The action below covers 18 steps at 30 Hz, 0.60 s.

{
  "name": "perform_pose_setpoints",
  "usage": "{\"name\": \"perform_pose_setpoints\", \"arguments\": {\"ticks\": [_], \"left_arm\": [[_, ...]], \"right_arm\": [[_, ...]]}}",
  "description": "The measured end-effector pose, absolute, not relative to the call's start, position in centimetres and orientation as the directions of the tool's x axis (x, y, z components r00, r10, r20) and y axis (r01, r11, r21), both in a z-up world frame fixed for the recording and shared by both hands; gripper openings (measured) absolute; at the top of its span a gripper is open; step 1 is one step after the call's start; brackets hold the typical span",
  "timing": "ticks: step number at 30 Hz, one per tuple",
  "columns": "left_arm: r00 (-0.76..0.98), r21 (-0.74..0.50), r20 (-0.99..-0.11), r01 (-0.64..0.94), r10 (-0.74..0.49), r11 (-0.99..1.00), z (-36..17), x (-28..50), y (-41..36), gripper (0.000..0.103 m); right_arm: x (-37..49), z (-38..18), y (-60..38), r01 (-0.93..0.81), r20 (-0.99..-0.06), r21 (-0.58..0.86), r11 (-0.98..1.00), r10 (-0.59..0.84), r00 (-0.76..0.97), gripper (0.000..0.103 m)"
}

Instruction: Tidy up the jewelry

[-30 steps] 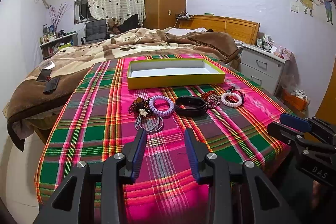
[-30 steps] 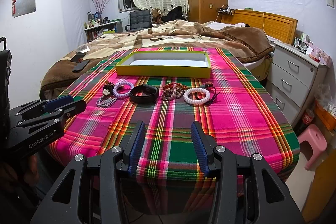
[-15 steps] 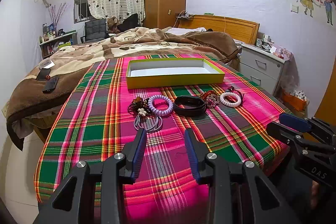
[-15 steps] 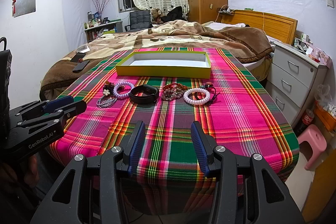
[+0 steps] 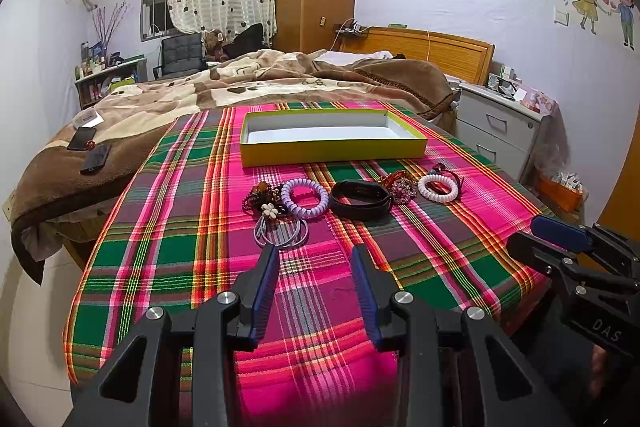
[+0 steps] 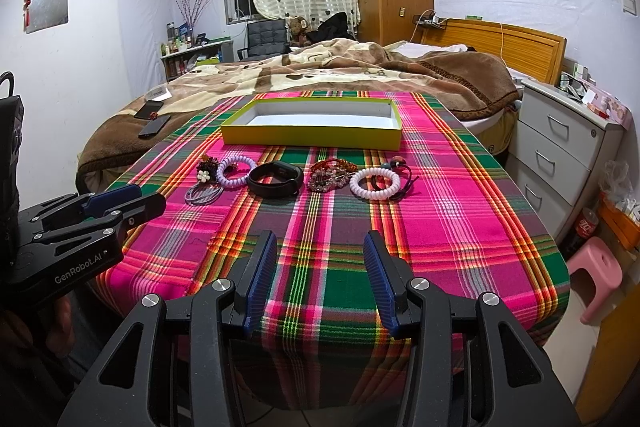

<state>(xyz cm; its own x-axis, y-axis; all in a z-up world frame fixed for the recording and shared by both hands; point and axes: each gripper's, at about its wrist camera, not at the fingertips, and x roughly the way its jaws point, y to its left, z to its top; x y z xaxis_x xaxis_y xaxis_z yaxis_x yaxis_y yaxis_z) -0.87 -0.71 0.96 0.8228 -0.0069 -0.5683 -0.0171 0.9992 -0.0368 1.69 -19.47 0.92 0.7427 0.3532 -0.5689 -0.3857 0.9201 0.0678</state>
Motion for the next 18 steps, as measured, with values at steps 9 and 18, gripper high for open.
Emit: {"name": "perform_pose_setpoints", "arguments": {"ticks": [9, 18], "left_arm": [[0.822, -0.042, -0.57, -0.015, -0.012, 0.999, 0.89, -0.89, -0.69, 0.037], [0.818, -0.06, -0.575, -0.014, -0.023, 0.998, 0.78, -0.98, -0.71, 0.037]], "right_arm": [[1.65, 0.95, -19.48, -0.386, -0.568, 0.068, 0.92, 0.354, 0.743, 0.046], [1.3, 1.4, -19.44, -0.386, -0.567, 0.066, 0.92, 0.353, 0.745, 0.046]]}}
